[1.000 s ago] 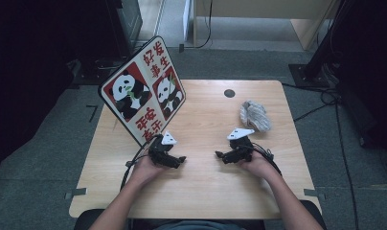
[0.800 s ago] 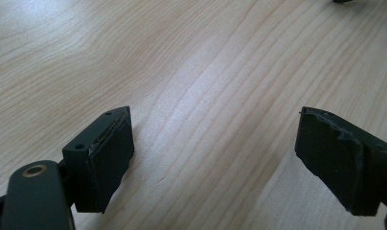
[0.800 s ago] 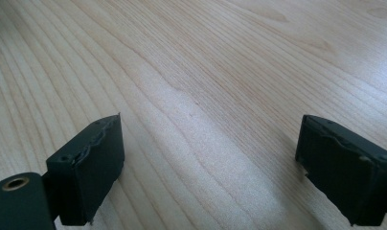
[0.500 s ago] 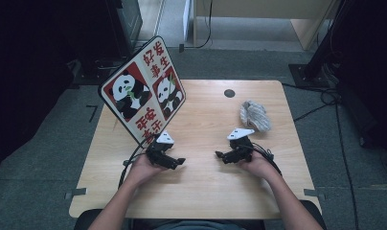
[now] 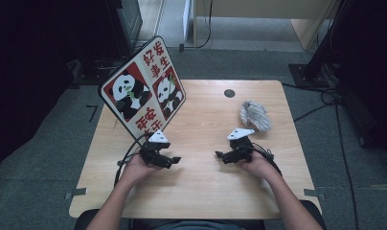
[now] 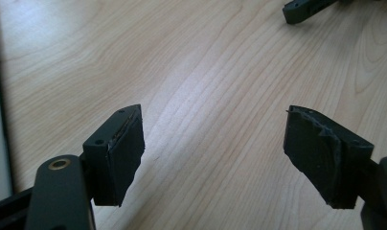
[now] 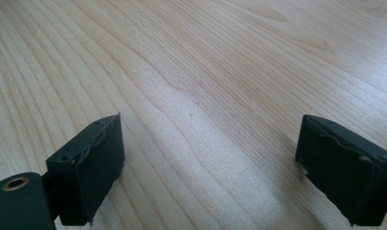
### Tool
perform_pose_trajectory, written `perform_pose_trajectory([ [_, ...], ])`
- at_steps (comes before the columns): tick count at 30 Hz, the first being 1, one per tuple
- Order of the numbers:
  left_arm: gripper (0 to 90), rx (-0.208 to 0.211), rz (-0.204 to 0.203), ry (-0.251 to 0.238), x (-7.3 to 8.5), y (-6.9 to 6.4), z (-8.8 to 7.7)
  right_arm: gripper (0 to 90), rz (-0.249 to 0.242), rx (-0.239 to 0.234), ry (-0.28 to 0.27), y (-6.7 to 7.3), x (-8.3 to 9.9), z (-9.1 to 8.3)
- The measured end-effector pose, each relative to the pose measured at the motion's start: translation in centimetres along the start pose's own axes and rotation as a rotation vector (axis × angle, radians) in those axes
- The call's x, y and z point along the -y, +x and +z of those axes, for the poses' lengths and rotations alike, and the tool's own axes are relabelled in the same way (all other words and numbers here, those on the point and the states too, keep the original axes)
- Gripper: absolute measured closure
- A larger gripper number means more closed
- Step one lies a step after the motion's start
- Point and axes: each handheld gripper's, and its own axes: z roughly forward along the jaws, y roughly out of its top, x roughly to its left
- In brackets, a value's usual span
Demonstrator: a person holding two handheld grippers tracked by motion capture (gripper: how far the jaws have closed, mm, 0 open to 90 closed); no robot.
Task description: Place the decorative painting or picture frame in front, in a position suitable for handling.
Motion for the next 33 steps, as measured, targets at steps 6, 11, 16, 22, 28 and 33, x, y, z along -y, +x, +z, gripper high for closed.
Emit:
perform_pose_trajectory([
  [6,24.7,0.004,-0.021,-0.032,0.4,0.5,-1.3,9.6,0.0,0.0,0.0,0.0,0.0,0.0],
  [11,25.3,-0.01,-0.028,-0.042,0.9,0.5,-2.7,9.2,0.0,-0.001,0.001,0.0,0.0,0.0],
  [16,25.3,-0.026,-0.041,-0.05,1.3,0.6,-3.3,7.9,-0.002,-0.005,0.004,0.0,0.0,0.1],
  [22,29.4,-0.026,-0.066,-0.073,2.1,1.1,-4.7,5.7,-0.013,-0.014,0.009,0.0,-0.1,0.1],
  [28,30.4,-0.038,-0.081,-0.084,2.7,1.4,-5.7,5.5,-0.017,-0.016,0.009,0.0,-0.1,0.2],
  [33,33.2,-0.051,-0.105,-0.093,3.3,2.0,-6.6,5.4,-0.017,-0.016,0.009,0.0,-0.1,0.2],
])
